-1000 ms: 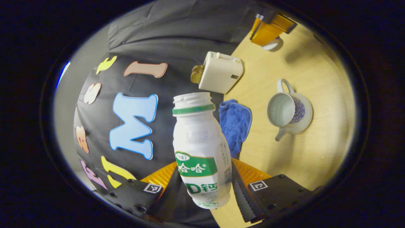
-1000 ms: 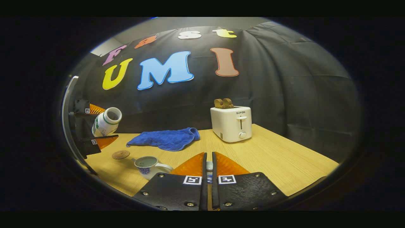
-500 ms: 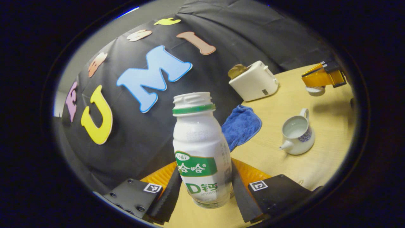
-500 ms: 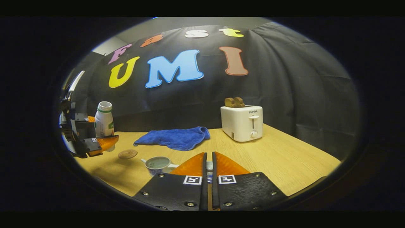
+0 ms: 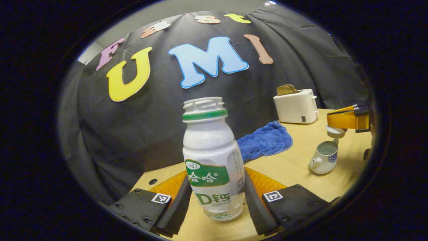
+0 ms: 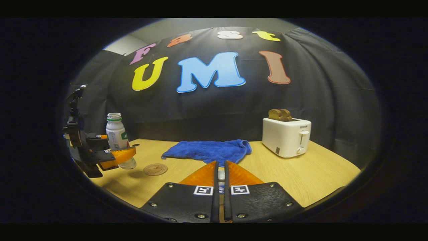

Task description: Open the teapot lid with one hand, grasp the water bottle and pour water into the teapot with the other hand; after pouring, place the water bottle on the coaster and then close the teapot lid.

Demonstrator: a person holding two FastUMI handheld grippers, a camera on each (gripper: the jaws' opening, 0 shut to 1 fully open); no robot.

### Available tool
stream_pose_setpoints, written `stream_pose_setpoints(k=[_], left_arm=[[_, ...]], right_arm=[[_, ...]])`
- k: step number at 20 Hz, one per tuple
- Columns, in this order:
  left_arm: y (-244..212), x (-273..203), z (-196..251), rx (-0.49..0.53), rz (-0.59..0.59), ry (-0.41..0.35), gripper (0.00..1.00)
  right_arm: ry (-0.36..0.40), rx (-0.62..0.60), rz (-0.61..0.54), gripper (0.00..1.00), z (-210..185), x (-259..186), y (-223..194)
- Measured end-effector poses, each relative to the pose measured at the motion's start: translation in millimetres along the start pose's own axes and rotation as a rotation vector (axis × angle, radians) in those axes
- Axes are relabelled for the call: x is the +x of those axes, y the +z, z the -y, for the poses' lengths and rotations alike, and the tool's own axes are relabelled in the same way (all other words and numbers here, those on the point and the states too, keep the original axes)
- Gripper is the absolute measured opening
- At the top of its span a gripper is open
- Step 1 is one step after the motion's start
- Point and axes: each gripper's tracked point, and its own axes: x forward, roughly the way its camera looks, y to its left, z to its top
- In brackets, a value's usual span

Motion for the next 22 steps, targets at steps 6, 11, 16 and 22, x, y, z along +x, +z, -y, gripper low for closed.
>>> stream_pose_setpoints(k=[6,11,16,22], left_arm=[[-3.5,-1.0,1.2,-0.101,0.009,0.014,0.92],[-5.5,0.1,4.6,-0.148,0.013,0.018,0.92],[-4.4,-0.6,6.5,-0.170,0.021,0.016,0.92],[-1.3,0.6,7.8,-0.171,0.039,0.010,0.92]], right_arm=[[0.032,-0.015,-0.025,0.05,-19.6,11.8,-10.9],[0.026,-0.036,-0.040,0.05,-21.4,16.3,-19.9],[0.021,-0.029,-0.053,0.05,-20.7,17.8,-26.0],[0.014,-0.042,-0.047,0.05,-19.9,17.8,-26.8]])
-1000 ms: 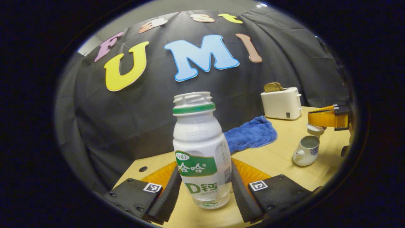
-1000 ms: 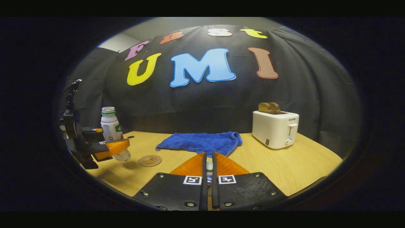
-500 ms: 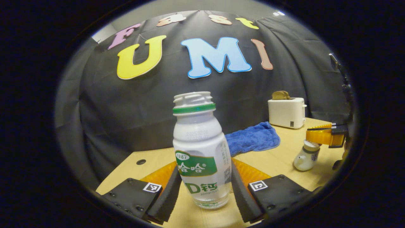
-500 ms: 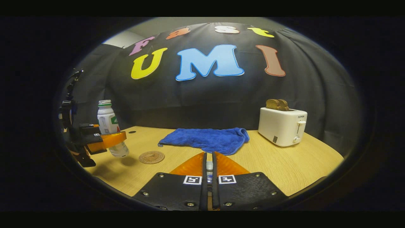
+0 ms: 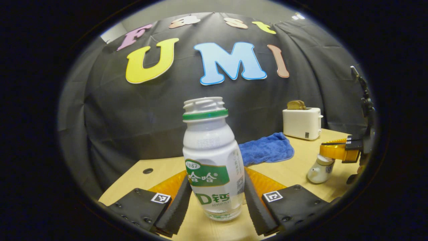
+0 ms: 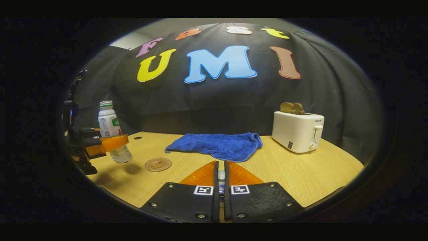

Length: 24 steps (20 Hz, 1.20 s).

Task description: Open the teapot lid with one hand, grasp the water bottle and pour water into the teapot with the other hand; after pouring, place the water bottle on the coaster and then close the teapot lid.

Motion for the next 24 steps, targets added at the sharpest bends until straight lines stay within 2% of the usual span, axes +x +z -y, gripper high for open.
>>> stream_pose_setpoints(k=[1,2,11,12,14,15,16,17,18,19,21,22,24], left_arm=[[0.2,0.4,0.4,0.000,0.001,-0.001,0.86],[0.1,0.6,1.2,0.000,0.000,-0.003,0.92],[0.8,0.4,0.8,0.004,0.002,-0.005,0.92],[1.6,0.2,1.8,0.003,0.003,-0.005,0.92],[1.3,1.0,1.4,0.002,0.004,-0.006,0.92],[1.0,1.3,2.0,0.001,0.005,-0.007,0.92],[1.4,1.0,2.5,-0.002,0.006,-0.008,0.92],[0.6,2.3,4.0,-0.005,0.006,-0.012,0.92],[1.4,2.8,5.7,-0.010,0.008,-0.017,0.80],[1.0,3.9,7.4,-0.016,0.009,-0.021,0.91],[1.7,6.1,9.7,-0.025,0.014,-0.027,0.89],[2.0,6.5,11.0,-0.031,0.014,-0.031,0.87],[2.6,9.5,14.6,-0.045,0.020,-0.038,0.86]], right_arm=[[0.000,-0.005,0.003,0.05,0.0,0.1,0.6],[-0.001,-0.009,0.004,0.05,0.5,0.1,0.5],[0.000,-0.015,-0.017,0.05,3.0,0.5,-9.7],[0.001,-0.014,-0.019,0.00,2.4,0.8,-10.8],[0.002,-0.007,-0.021,0.00,1.9,0.5,-12.0],[0.002,-0.004,-0.020,0.05,2.3,0.9,-11.6],[0.005,-0.002,-0.020,0.22,1.2,0.2,-12.4],[0.010,0.001,-0.023,0.09,0.4,0.2,-13.3],[0.003,-0.003,-0.025,0.05,2.0,-1.1,-13.8],[-0.009,-0.009,-0.022,0.00,4.7,-1.1,-12.1],[-0.008,-0.003,-0.017,0.37,5.5,0.2,-12.1],[-0.013,-0.002,-0.015,0.47,7.2,-1.9,-11.3],[-0.006,0.002,-0.005,0.57,5.2,-3.1,-8.2]])
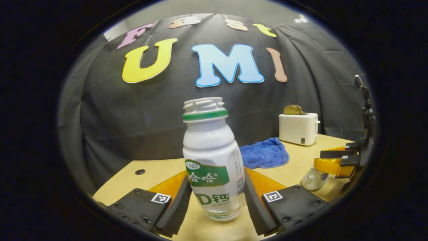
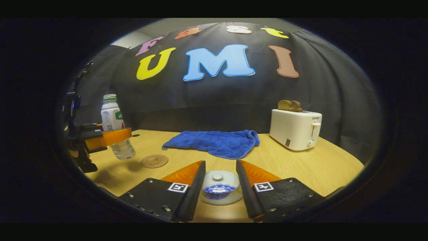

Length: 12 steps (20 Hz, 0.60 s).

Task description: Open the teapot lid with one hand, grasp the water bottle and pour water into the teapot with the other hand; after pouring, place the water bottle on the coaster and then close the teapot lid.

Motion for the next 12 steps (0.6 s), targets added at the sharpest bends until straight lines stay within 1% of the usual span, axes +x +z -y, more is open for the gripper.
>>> stream_pose_setpoints(k=[1,2,3,4,7,9,10,11,12], left_arm=[[-0.1,3.0,1.9,-0.006,0.003,-0.007,0.86],[0.2,5.3,4.0,-0.014,0.004,-0.017,0.86],[-1.4,6.9,6.6,-0.024,0.002,-0.022,0.86],[-2.1,9.0,8.3,-0.033,0.001,-0.027,0.86],[-5.8,14.4,11.5,-0.066,-0.007,-0.029,0.85],[-9.7,16.6,17.6,-0.094,-0.022,-0.044,0.85],[-11.7,17.3,19.3,-0.101,-0.029,-0.042,0.80],[-13.3,18.5,18.7,-0.099,-0.035,-0.037,0.91],[-14.1,18.1,17.4,-0.094,-0.038,-0.030,0.91]], right_arm=[[0.002,-0.003,0.008,0.69,-0.4,-1.5,2.7],[-0.004,-0.009,0.020,0.74,0.4,-2.5,5.5],[-0.011,-0.018,0.036,0.82,2.0,-4.1,10.0],[-0.020,-0.029,0.056,0.85,2.9,-7.0,14.8],[-0.050,-0.061,0.128,0.86,8.2,-16.0,32.8],[-0.072,-0.077,0.166,0.86,12.6,-21.3,40.3],[-0.083,-0.082,0.179,0.86,13.8,-22.7,42.7],[-0.088,-0.086,0.189,0.86,15.2,-24.7,45.2],[-0.092,-0.085,0.198,0.86,15.8,-26.0,47.8]])
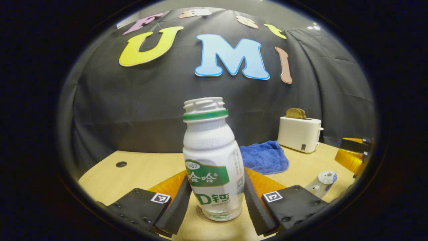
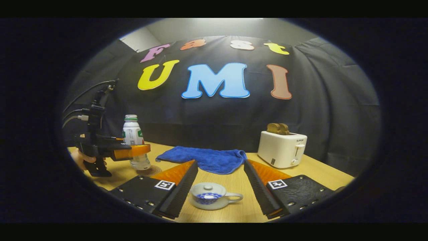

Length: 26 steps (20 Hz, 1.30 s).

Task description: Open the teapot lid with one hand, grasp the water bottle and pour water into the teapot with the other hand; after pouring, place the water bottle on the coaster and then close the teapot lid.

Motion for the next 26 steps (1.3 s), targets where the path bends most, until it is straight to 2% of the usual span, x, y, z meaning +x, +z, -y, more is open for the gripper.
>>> stream_pose_setpoints(k=[5,6,7,10,18,19,21,26], left_arm=[[-5.1,3.5,-2.3,0.036,-0.018,0.012,0.91],[-4.9,2.9,-3.6,0.044,-0.020,0.017,0.80],[-6.2,3.9,-4.0,0.050,-0.022,0.018,0.80],[-7.4,3.5,-4.6,0.050,-0.028,0.019,0.91],[-11.9,3.9,-1.9,0.020,-0.039,0.019,0.94],[-13.6,4.1,-0.6,0.015,-0.045,0.015,0.89],[-15.5,1.9,-4.3,0.013,-0.053,0.034,1.00],[-12.3,-0.2,-4.4,-0.003,-0.034,0.045,0.98]], right_arm=[[-0.015,0.027,0.017,0.86,6.5,-1.4,4.8],[-0.018,0.031,0.018,0.86,7.7,-2.1,5.4],[-0.019,0.033,0.022,0.86,8.3,-3.1,7.1],[-0.025,0.032,0.030,0.86,10.1,-3.4,9.2],[-0.026,0.028,0.024,0.86,10.6,-2.9,7.3],[-0.027,0.027,0.022,0.86,10.7,-2.7,6.9],[-0.027,0.024,0.017,0.86,10.3,-1.9,4.6],[-0.017,0.018,0.007,0.86,7.4,-0.6,1.5]])
